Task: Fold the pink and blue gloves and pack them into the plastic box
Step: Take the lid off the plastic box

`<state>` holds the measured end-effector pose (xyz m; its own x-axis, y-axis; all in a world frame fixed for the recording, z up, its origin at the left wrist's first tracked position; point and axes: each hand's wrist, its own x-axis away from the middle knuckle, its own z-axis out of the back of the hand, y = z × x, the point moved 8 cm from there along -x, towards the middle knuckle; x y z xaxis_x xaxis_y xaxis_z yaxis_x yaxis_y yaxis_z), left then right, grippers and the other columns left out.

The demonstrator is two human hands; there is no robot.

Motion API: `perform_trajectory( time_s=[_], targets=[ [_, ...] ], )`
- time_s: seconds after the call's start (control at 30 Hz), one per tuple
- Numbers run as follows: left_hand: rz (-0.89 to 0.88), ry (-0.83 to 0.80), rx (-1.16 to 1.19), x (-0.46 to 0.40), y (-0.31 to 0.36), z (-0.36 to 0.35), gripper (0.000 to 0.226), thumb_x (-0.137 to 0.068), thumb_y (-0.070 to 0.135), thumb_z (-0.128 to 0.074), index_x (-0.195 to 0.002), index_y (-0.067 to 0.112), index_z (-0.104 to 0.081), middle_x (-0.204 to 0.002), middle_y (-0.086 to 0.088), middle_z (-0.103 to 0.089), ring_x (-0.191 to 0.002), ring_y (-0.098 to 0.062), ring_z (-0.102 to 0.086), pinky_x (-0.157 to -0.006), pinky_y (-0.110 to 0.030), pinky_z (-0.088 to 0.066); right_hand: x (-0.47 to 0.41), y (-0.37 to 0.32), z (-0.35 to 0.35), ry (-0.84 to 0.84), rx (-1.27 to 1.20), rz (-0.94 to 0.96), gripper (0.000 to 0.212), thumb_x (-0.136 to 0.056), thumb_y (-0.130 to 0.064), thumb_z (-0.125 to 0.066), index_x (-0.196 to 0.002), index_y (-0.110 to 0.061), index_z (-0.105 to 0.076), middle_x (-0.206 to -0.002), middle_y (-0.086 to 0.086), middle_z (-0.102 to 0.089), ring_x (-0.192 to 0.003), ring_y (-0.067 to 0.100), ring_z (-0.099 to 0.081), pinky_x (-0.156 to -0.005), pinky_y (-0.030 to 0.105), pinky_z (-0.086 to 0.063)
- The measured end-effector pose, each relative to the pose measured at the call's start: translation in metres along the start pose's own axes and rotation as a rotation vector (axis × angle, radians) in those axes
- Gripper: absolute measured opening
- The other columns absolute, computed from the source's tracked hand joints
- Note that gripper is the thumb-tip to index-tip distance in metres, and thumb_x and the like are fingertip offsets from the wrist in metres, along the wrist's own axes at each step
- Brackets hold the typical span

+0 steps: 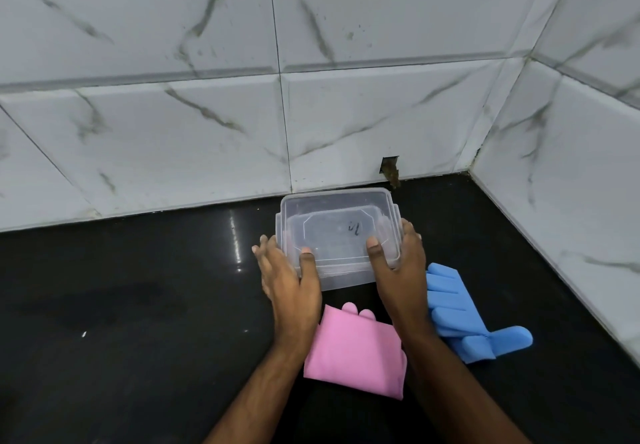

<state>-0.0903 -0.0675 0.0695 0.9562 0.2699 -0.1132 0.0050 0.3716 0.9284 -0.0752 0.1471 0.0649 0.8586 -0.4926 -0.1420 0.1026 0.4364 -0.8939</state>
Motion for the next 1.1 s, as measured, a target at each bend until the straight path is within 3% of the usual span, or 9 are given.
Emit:
perform_trajectory(
  time_s=[0.1, 0.23, 0.37, 0.5, 0.57, 0.7, 0.77, 0.93, 1.1],
  targets=[
    [-0.057, 0.070, -0.017, -0.003, 0.011, 0.015, 0.061, -0.105, 0.051, -0.038, -0.155, 0.017, -0.032, -0.166, -0.004, -0.025, -0.154, -0.016, -0.014, -0.123, -0.052, -0.016, 0.001, -0.019, 0.010, 0.061, 0.018, 0.092, 0.064, -0.100, -0.043, -0.056, -0.155, -0.021, -0.034, -0.159, 0.004, -0.034, -0.148, 0.020, -0.027, -0.119, 0.048, -0.032],
    [-0.058, 0.179, 0.012, -0.023, 0.011, 0.048, 0.071, -0.096, 0.068, -0.025, -0.141, 0.022, -0.055, -0.130, -0.004, -0.043, -0.127, -0.021, -0.037, -0.114, -0.047, -0.032, -0.003, -0.040, 0.020, 0.140, -0.038, 0.205, 0.050, -0.096, -0.024, -0.067, -0.144, -0.028, -0.052, -0.131, 0.001, -0.043, -0.122, 0.017, -0.045, -0.099, 0.041, -0.050],
    [0.007, 0.125, 0.424, -0.037, -0.005, 0.062, 0.075, -0.093, 0.078, -0.022, -0.127, 0.028, -0.065, -0.115, 0.003, -0.063, -0.113, -0.022, -0.059, -0.095, -0.039, -0.047, -0.003, -0.061, 0.017, 0.112, -0.163, 0.329, 0.035, -0.094, -0.015, -0.069, -0.121, -0.034, -0.059, -0.102, -0.003, -0.052, -0.089, 0.006, -0.056, -0.077, 0.029, -0.053],
    [0.193, 0.014, 0.823, -0.039, -0.026, 0.067, 0.094, -0.088, 0.082, -0.021, -0.142, 0.013, -0.054, -0.133, -0.004, -0.069, -0.123, -0.019, -0.066, -0.102, -0.038, -0.049, 0.008, -0.072, -0.006, -0.072, -0.226, 0.399, 0.044, -0.087, 0.002, -0.069, -0.119, -0.028, -0.063, -0.118, -0.011, -0.064, -0.112, 0.011, -0.064, -0.091, 0.034, -0.058],
    [0.217, 0.011, 0.893, -0.038, -0.037, 0.081, 0.087, -0.089, 0.075, -0.033, -0.142, 0.009, -0.053, -0.134, -0.005, -0.069, -0.118, -0.023, -0.069, -0.097, -0.042, -0.055, 0.019, -0.074, -0.016, -0.114, -0.165, 0.441, 0.058, -0.087, 0.019, -0.056, -0.128, -0.021, -0.065, -0.123, -0.017, -0.065, -0.119, 0.010, -0.062, -0.098, 0.032, -0.055],
    [0.183, 0.123, 0.710, -0.035, -0.071, 0.120, 0.038, -0.096, 0.031, -0.070, -0.131, 0.017, -0.066, -0.125, -0.004, -0.074, -0.111, -0.020, -0.072, -0.087, -0.032, -0.061, 0.051, -0.073, -0.034, -0.281, 0.026, 0.563, 0.069, -0.086, 0.024, -0.048, -0.139, -0.019, -0.060, -0.124, -0.004, -0.068, -0.112, 0.007, -0.064, -0.098, 0.023, -0.052],
    [0.166, 0.173, 0.542, -0.035, -0.090, 0.139, 0.029, -0.096, 0.029, -0.072, -0.124, 0.022, -0.071, -0.119, 0.002, -0.076, -0.111, -0.015, -0.072, -0.090, -0.029, -0.059, 0.073, -0.068, -0.044, -0.383, 0.093, 0.589, 0.068, -0.087, 0.017, -0.051, -0.142, -0.022, -0.058, -0.118, -0.003, -0.068, -0.106, 0.009, -0.064, -0.094, 0.026, -0.053],
    [0.166, 0.070, 0.082, -0.035, -0.136, 0.175, 0.022, -0.098, 0.032, -0.062, -0.116, 0.032, -0.075, -0.112, 0.013, -0.077, -0.110, -0.007, -0.070, -0.104, -0.046, -0.054, 0.135, -0.055, -0.078, -0.610, 0.357, 0.724, 0.055, -0.097, -0.019, -0.051, -0.151, -0.027, -0.045, -0.115, -0.010, -0.067, -0.101, 0.008, -0.056, -0.089, 0.025, -0.047],
    [0.085, -0.154, -0.271, -0.045, -0.140, 0.179, 0.026, -0.103, 0.032, -0.057, -0.123, 0.029, -0.073, -0.118, 0.011, -0.075, -0.116, -0.013, -0.067, -0.110, -0.047, -0.047, 0.177, -0.046, -0.109, -0.787, 0.612, 0.964, 0.038, -0.100, -0.031, -0.057, -0.134, -0.018, -0.064, -0.107, -0.002, -0.076, -0.096, 0.022, -0.067, -0.083, 0.036, -0.054]
  ],
)
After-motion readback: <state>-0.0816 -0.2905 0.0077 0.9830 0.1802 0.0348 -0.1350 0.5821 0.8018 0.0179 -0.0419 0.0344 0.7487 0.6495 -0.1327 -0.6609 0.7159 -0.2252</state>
